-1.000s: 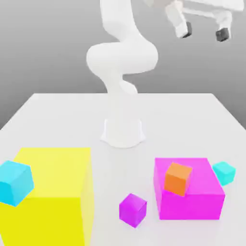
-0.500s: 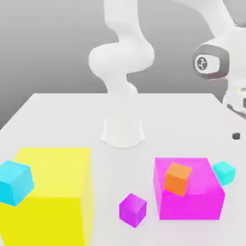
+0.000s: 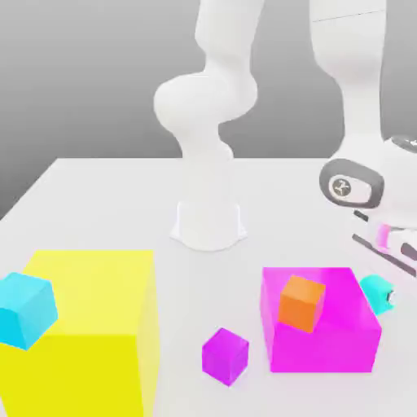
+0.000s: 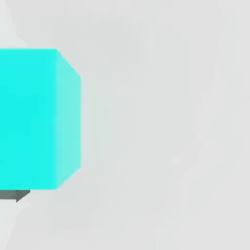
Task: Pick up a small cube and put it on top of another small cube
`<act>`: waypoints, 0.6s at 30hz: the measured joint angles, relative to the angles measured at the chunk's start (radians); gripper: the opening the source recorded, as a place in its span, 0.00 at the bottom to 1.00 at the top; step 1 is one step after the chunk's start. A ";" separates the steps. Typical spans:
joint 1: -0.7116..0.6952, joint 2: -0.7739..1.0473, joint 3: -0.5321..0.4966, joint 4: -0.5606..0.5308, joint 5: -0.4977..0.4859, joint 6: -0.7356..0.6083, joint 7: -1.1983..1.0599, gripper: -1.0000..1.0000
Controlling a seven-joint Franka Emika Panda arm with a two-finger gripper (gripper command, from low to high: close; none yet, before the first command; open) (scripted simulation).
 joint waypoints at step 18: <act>-0.428 -0.252 -0.212 0.332 0.163 -0.583 -0.013 0.00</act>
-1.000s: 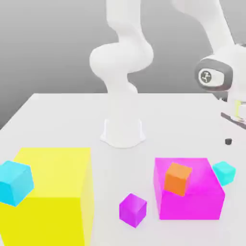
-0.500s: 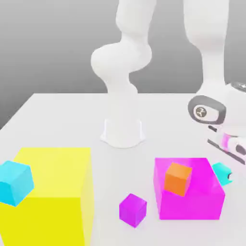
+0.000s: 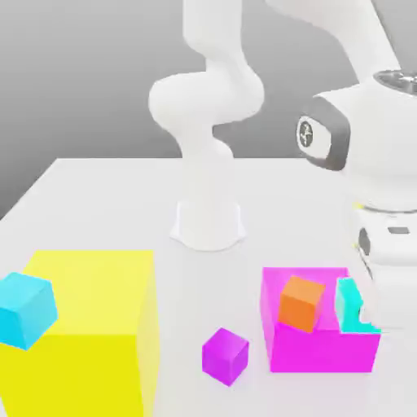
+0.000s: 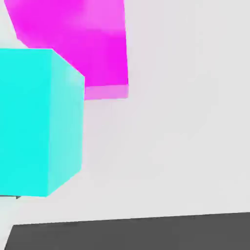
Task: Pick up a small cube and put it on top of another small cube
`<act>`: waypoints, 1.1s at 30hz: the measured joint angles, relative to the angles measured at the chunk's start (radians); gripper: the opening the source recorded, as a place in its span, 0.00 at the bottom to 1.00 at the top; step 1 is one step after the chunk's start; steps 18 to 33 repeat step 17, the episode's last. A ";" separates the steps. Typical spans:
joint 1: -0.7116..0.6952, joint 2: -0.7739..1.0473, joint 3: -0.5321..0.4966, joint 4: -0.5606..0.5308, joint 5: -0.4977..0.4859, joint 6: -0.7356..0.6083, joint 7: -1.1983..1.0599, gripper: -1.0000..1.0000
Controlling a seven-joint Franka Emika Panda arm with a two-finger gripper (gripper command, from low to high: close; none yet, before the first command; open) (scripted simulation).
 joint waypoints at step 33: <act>-0.409 0.028 -0.204 0.291 0.034 -0.270 0.085 1.00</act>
